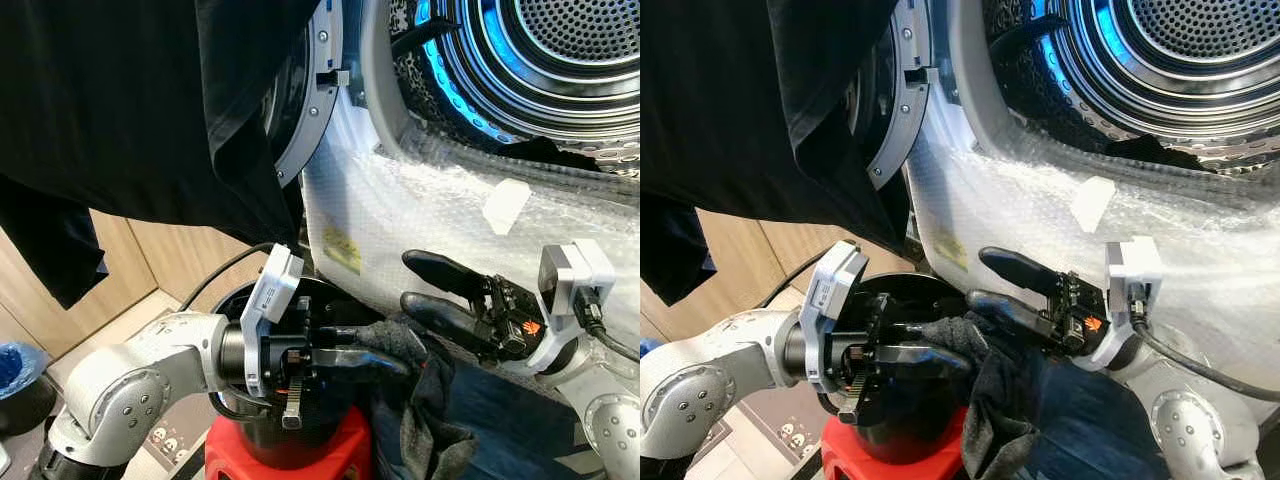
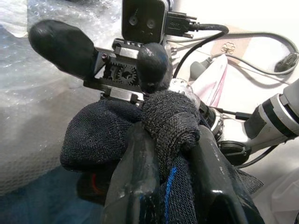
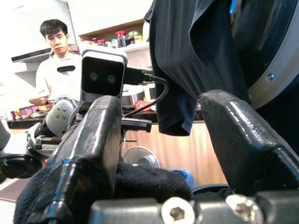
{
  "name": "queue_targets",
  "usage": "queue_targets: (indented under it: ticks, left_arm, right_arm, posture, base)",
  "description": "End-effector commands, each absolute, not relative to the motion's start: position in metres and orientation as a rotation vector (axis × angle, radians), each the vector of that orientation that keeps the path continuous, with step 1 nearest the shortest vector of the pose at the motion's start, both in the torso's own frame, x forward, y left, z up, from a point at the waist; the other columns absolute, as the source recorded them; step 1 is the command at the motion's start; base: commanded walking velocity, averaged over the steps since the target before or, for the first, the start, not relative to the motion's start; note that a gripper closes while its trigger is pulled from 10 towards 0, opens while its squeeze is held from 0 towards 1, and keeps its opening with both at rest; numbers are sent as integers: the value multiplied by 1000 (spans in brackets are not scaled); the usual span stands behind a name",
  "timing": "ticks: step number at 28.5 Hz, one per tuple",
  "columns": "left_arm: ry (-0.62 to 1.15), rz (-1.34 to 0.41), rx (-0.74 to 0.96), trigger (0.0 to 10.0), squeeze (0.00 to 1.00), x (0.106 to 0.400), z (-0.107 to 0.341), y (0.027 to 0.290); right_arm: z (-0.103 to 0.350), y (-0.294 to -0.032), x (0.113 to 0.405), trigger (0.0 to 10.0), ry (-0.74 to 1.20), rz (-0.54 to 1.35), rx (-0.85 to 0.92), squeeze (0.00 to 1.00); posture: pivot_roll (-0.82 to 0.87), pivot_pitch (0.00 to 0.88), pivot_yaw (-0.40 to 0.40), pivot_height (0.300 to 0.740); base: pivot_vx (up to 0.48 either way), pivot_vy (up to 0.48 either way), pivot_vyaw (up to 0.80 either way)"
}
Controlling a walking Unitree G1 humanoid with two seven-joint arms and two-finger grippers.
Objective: Clothes washing
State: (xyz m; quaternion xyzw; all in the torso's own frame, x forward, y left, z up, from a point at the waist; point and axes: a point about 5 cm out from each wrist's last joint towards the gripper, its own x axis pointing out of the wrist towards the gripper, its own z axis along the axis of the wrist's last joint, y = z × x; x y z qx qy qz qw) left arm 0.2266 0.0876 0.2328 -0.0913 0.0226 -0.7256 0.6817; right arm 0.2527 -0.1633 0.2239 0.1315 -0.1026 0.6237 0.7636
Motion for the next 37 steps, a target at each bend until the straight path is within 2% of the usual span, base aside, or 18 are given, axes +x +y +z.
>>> queue_targets:
  ticks: [1, 10, 23, 31, 34, 37]
  left_arm:
    - [15, -1626, -167, 10000, 0, 225, 239, 91]
    - [91, -1580, -113, 10000, 0, 224, 229, 111]
    - [81, -1594, -83, 10000, 0, 226, 234, 113]
    - [119, -1577, -39, 10000, 0, 231, 228, 119]
    - [125, -1558, -23, 10000, 0, 233, 230, 126]
    - [117, -1537, -8, 10000, 0, 233, 232, 130]
  right_arm:
    - [226, -163, 250, 10000, -220, 1382, 281, 0]
    - [233, -171, 246, 10000, -241, 1395, 301, 0]
    - [213, -165, 242, 10000, -41, 1425, 39, 0]
    - [218, -159, 235, 10000, -70, 1476, 57, 0]
    - [228, -167, 234, 10000, -130, 1472, 157, 0]
    - [220, -170, 233, 10000, -79, 1463, 134, 0]
  posture:
    - [-32, 0, 37, 740]
    - [-37, 0, 45, 740]
    - [-32, 0, 48, 740]
    - [-39, 0, 59, 740]
    - [-43, 0, 61, 740]
    - [-43, 0, 62, 740]
  base:
    - [0, 0, 0]
    - [0, 0, 0]
    - [0, 0, 0]
    - [0, 0, 0]
    - [0, 0, 0]
    - [0, 0, 0]
